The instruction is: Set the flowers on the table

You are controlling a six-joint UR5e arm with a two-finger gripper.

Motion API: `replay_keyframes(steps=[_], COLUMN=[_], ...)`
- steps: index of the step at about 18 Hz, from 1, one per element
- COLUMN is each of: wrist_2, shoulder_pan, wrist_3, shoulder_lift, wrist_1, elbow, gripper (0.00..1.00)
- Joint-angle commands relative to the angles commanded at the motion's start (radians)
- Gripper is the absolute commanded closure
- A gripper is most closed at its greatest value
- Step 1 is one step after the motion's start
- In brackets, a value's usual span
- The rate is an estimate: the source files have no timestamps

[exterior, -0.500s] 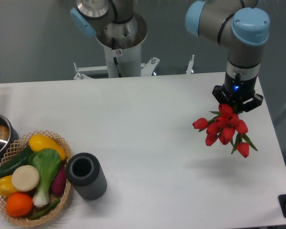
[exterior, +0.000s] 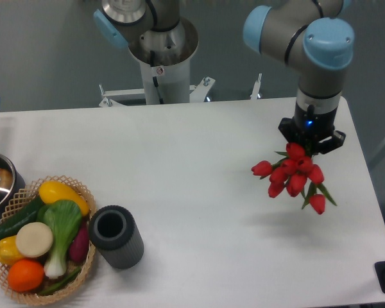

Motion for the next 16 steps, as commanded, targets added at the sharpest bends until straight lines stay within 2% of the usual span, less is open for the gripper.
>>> replay_keyframes(steps=[3, 8, 9, 11, 16], wrist_2=[-0.006, -0.026, -0.028, -0.028, -0.025], shoulder_pan=[-0.046, -0.097, -0.098, -0.100, -0.098], wrist_3=[-0.034, -0.055, -0.063, -0.074, -0.074], shoulder_lift=[-0.005, -0.025, -0.025, -0.025, -0.026], wrist_1=[0.002, 0.005, 0.008, 0.012, 0.066], elbow=[-0.017, -0.040, -0.048, -0.048, -0.058], gripper=[0.92, 0.60, 0.44, 0.01, 0.00])
